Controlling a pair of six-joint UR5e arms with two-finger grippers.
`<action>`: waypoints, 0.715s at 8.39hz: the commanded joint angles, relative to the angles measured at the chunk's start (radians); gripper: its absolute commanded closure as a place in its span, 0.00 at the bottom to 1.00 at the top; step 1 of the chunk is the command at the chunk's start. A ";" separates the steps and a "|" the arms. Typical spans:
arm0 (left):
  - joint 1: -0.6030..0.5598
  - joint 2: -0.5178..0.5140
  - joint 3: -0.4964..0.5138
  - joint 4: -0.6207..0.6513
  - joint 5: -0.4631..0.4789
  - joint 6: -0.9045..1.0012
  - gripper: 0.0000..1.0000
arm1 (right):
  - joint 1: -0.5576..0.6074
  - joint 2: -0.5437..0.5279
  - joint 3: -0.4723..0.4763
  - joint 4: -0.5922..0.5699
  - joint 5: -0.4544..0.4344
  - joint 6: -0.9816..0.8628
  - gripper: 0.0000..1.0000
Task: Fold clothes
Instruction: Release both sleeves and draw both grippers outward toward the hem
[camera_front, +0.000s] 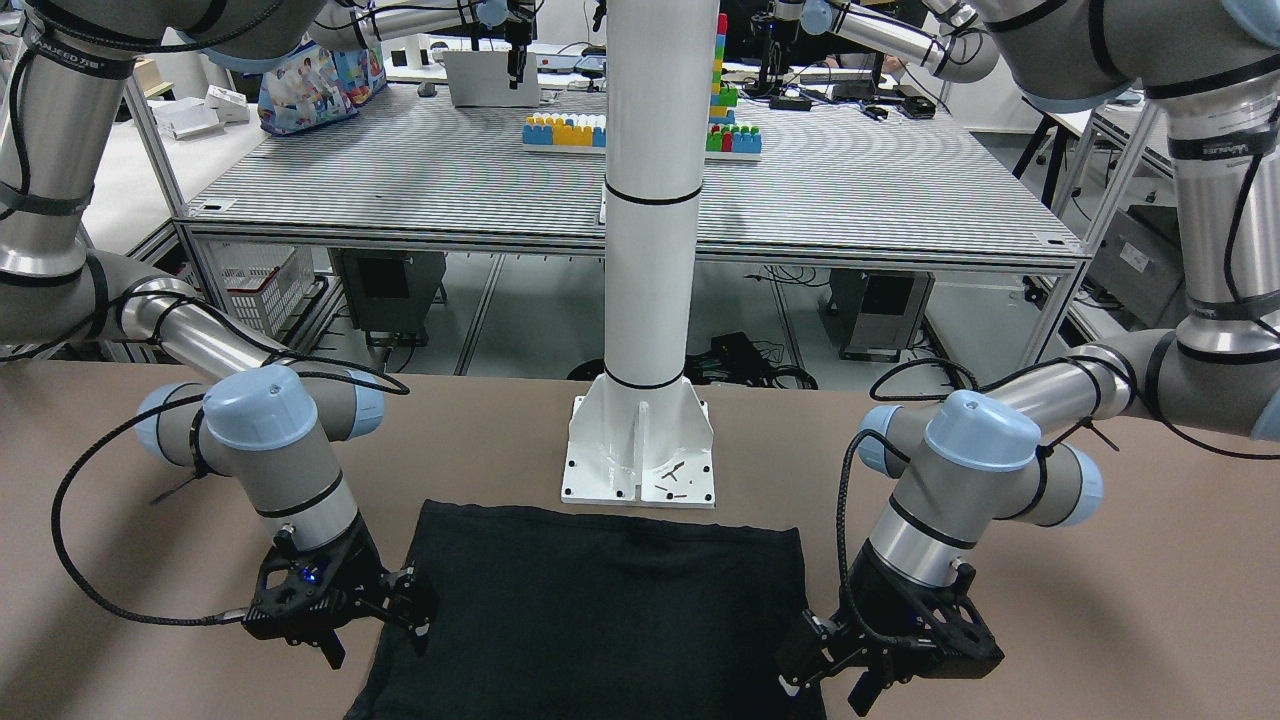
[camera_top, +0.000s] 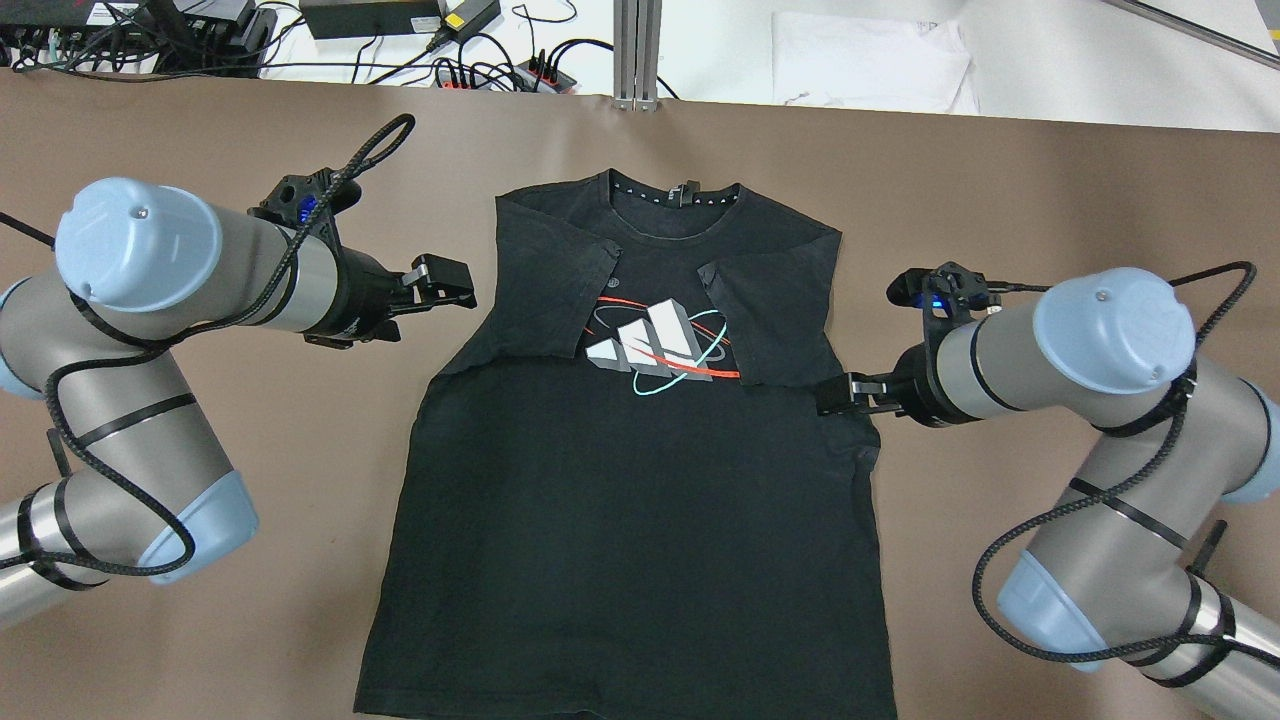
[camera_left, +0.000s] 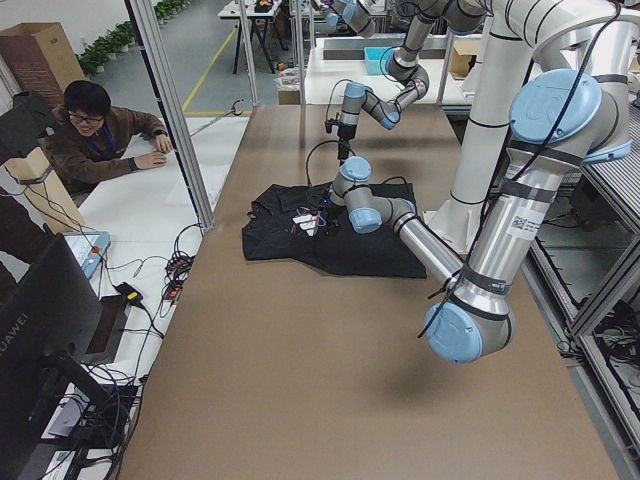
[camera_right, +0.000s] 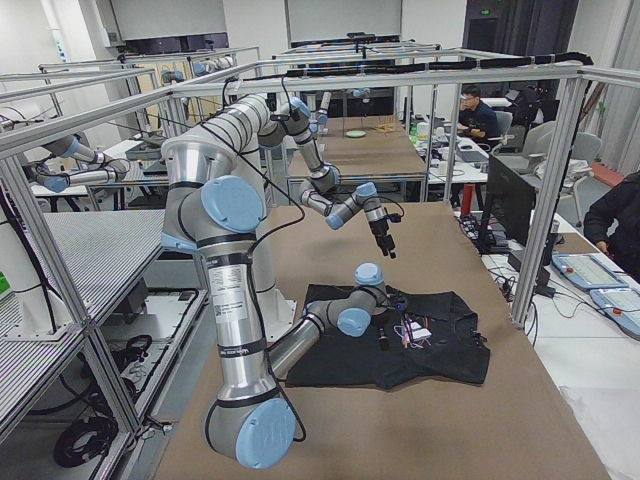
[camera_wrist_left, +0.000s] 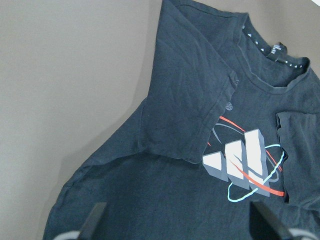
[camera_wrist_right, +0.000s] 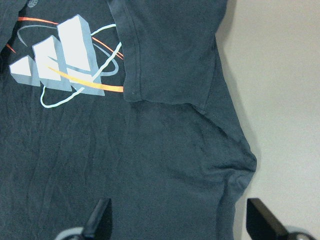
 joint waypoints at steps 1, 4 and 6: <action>0.005 0.140 -0.009 -0.217 -0.009 -0.060 0.00 | 0.001 -0.117 0.107 0.006 0.015 0.083 0.06; 0.005 0.189 -0.010 -0.243 0.000 -0.050 0.00 | -0.045 -0.284 0.126 0.290 0.063 0.300 0.06; 0.054 0.201 -0.019 -0.243 0.051 -0.048 0.00 | -0.071 -0.407 0.081 0.498 0.064 0.312 0.06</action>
